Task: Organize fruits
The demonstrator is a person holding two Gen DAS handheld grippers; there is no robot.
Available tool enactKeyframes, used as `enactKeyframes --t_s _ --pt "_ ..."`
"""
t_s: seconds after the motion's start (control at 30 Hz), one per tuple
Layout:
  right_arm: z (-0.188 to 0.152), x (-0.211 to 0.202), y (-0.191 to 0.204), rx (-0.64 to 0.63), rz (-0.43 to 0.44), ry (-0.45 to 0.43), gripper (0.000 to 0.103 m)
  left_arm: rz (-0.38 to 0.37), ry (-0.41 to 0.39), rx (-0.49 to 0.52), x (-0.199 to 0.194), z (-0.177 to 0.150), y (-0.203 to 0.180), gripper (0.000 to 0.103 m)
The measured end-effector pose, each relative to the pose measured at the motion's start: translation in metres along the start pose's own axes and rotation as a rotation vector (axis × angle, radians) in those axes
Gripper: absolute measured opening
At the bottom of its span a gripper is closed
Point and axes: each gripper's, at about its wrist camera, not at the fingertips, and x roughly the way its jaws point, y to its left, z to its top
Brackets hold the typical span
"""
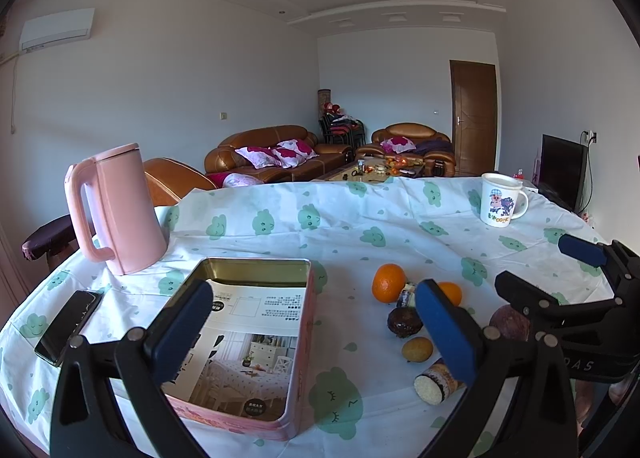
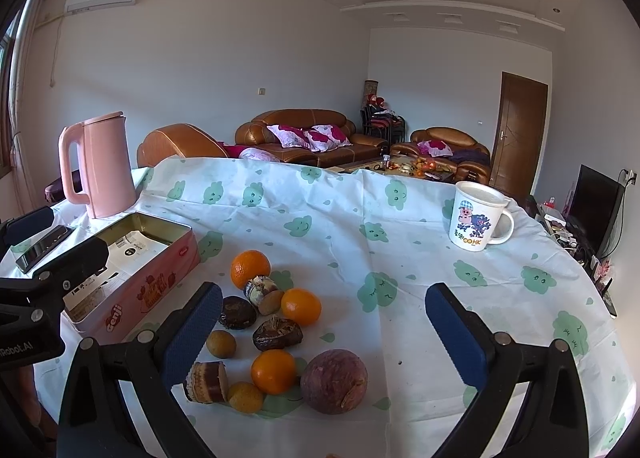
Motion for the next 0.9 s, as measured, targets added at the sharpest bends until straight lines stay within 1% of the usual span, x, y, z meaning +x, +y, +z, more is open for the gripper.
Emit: enactKeyframes --t_s 0.4,0.53,0.67,0.73,0.9 --pt "-0.003 0.002 -0.001 0.003 -0.004 0.001 0.102 -0.003 0.005 0.003 0.001 -0.002 -0.001 0.103" --pt "-0.008 0.003 -0.005 0.005 -0.012 0.008 0.102 -0.008 0.015 -0.001 0.002 -0.011 -0.005 0.103" --pt "-0.018 0.003 -0.021 0.019 -0.024 0.023 0.102 -0.045 0.042 -0.012 0.006 -0.017 -0.012 0.103" --pt "-0.026 0.006 -0.032 0.040 -0.027 0.042 0.102 -0.082 0.056 -0.017 0.010 -0.021 -0.018 0.103" --pt "-0.040 0.012 -0.043 0.059 0.019 0.084 0.102 -0.152 0.131 0.013 0.025 -0.037 -0.041 0.103"
